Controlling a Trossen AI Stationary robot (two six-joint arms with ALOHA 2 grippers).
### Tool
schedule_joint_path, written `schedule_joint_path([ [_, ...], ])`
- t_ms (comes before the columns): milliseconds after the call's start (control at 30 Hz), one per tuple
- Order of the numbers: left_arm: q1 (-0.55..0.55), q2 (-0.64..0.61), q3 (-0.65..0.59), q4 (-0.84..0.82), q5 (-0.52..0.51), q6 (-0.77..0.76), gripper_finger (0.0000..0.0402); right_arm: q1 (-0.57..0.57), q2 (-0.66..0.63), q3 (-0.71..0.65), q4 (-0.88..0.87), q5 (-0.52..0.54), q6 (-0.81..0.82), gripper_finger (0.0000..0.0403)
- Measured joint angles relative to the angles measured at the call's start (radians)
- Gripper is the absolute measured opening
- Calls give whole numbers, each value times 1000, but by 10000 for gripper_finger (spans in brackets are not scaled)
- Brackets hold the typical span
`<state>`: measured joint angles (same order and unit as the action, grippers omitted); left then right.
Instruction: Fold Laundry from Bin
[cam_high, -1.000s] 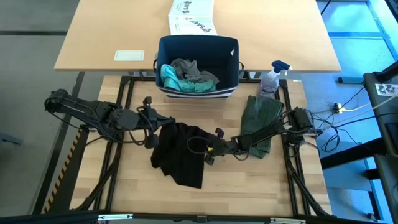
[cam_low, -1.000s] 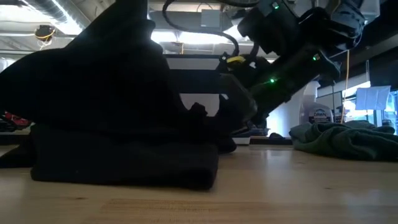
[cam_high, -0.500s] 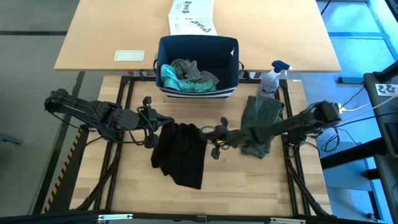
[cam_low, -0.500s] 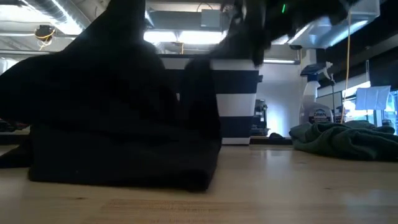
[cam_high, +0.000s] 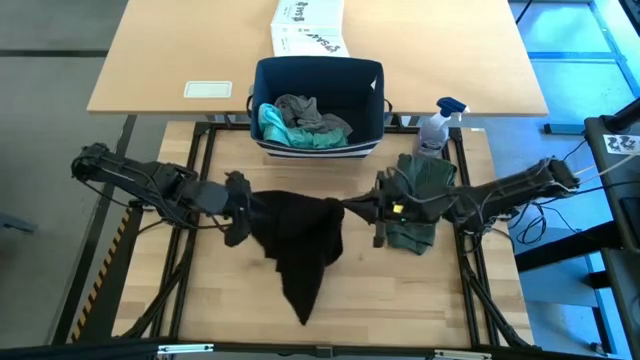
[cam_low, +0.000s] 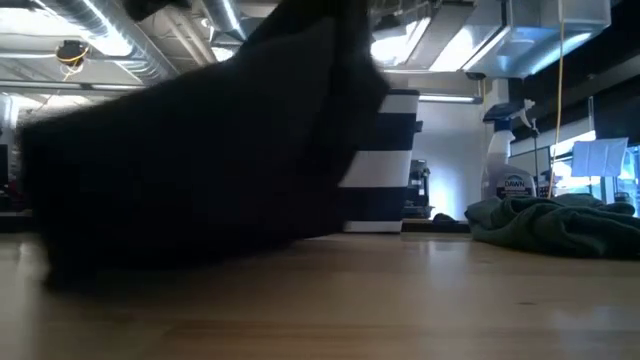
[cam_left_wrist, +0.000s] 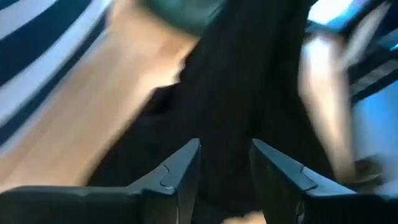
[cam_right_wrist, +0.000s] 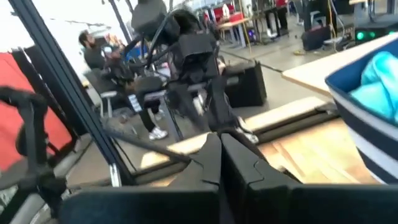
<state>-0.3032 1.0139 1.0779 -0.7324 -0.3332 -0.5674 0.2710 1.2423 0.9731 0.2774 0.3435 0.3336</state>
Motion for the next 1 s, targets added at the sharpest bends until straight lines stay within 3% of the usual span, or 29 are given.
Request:
schedule_joint_path([
  [200,-29,77,0,369,13,39,139,-3,33,111,-1,41,-35,2],
  [400,-72,256,0,647,3,73,138,-3,56,204,-42,162,-53,2],
  [533,-72,384,0,817,-79,72,138,-3,65,235,-62,161,-62,2],
  [667,-72,486,0,933,-177,80,138,-3,65,238,-62,116,-62,2],
  [800,-73,589,0,952,-213,158,137,-3,65,238,-62,71,-62,3],
  [1000,-62,681,-1,1045,-288,159,137,-3,65,238,-64,29,-62,3],
])
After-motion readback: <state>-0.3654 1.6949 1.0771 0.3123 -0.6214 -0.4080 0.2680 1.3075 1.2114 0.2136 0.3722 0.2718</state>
